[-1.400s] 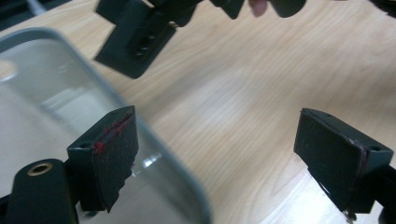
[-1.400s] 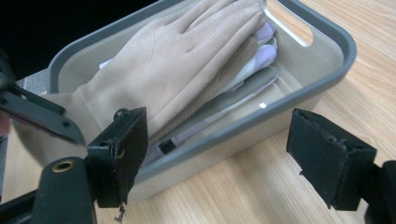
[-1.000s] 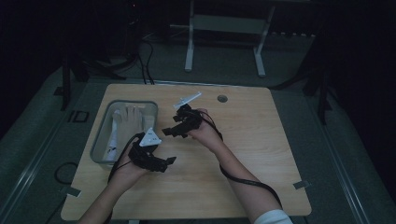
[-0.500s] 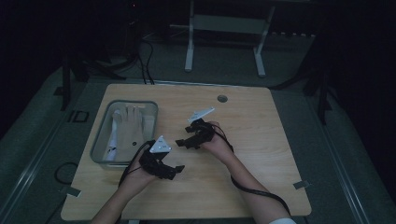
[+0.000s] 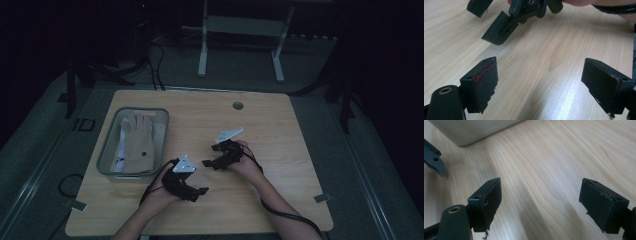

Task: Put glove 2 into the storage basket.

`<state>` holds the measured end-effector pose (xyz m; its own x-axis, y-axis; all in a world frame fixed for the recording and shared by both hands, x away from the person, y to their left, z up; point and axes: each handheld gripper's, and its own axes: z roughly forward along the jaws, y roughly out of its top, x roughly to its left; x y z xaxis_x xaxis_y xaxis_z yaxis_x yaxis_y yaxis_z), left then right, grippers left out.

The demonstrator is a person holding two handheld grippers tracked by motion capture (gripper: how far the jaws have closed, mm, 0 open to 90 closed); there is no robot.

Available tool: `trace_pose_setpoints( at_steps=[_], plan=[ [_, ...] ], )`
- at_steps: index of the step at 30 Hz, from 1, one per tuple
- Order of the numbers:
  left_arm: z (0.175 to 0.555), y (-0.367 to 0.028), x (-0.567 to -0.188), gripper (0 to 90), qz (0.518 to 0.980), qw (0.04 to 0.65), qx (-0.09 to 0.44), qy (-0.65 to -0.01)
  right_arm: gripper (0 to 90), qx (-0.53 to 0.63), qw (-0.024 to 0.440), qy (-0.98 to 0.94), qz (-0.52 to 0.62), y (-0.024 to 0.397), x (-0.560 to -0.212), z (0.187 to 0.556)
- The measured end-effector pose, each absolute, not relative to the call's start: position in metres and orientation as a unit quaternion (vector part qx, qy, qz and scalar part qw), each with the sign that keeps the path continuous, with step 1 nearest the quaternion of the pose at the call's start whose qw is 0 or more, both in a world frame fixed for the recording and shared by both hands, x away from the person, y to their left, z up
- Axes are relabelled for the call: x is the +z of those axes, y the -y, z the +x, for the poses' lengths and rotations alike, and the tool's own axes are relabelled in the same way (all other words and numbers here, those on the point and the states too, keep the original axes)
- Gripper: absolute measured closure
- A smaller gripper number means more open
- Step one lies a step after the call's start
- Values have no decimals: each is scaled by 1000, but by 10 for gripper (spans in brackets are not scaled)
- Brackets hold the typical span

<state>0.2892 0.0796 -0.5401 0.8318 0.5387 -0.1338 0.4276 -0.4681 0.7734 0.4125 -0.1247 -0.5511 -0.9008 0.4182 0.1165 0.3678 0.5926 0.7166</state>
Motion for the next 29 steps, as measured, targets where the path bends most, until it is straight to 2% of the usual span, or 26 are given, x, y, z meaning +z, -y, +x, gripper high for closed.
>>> trace_pose_setpoints(
  at_steps=[18, 29],
  plan=[
    [293, -63, -560, 142, 855, 439, 41, -272, 179, 392, 53, -887, 238, 173, -565, 405],
    [294, -64, -564, 141, 854, 442, 35, -273, 179, 399, 62, -886, 227, 179, -566, 400]
  ],
)
